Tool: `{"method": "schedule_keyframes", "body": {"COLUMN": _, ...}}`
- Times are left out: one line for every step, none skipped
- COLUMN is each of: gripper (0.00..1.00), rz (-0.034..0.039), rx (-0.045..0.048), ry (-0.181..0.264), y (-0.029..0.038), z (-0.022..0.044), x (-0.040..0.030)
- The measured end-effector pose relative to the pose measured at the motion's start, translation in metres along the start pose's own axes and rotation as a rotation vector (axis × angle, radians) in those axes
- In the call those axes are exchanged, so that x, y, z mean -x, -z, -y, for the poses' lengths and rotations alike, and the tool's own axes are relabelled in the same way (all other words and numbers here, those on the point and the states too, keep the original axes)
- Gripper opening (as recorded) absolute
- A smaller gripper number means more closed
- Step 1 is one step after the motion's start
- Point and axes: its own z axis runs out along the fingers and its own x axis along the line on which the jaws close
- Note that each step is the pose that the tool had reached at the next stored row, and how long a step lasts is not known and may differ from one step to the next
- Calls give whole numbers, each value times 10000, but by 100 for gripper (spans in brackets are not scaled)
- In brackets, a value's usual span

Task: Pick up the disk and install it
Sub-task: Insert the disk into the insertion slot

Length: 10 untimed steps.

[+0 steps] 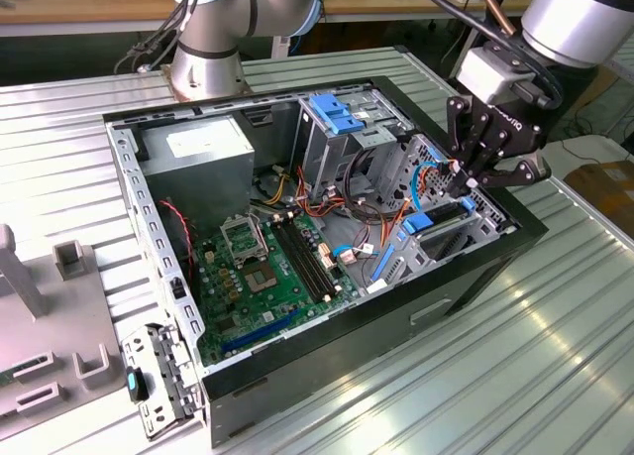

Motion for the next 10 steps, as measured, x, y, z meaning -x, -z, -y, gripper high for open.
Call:
{"method": "schedule_keyframes", "body": {"gripper": 11, "rz": 0, "rx": 0, "ry": 0, "y": 3, "z": 0, "x": 0}}
{"method": "schedule_keyframes", "body": {"gripper": 11, "rz": 0, "rx": 0, "ry": 0, "y": 3, "z": 0, "x": 0}}
{"method": "schedule_keyframes", "body": {"gripper": 11, "rz": 0, "rx": 0, "ry": 2, "y": 3, "z": 0, "x": 0}}
{"method": "schedule_keyframes", "body": {"gripper": 11, "rz": 0, "rx": 0, "ry": 8, "y": 3, "z": 0, "x": 0}}
{"method": "schedule_keyframes", "body": {"gripper": 11, "rz": 0, "rx": 0, "ry": 20, "y": 3, "z": 0, "x": 0}}
{"method": "schedule_keyframes", "body": {"gripper": 11, "rz": 0, "rx": 1, "ry": 37, "y": 3, "z": 0, "x": 0}}
{"method": "schedule_keyframes", "body": {"gripper": 11, "rz": 0, "rx": 1, "ry": 40, "y": 3, "z": 0, "x": 0}}
{"method": "schedule_keyframes", "body": {"gripper": 11, "rz": 1, "rx": 1, "ry": 41, "y": 3, "z": 0, "x": 0}}
{"method": "schedule_keyframes", "body": {"gripper": 11, "rz": 1, "rx": 1, "ry": 42, "y": 3, "z": 0, "x": 0}}
{"method": "schedule_keyframes", "body": {"gripper": 11, "rz": 1, "rx": 1, "ry": 43, "y": 3, "z": 0, "x": 0}}
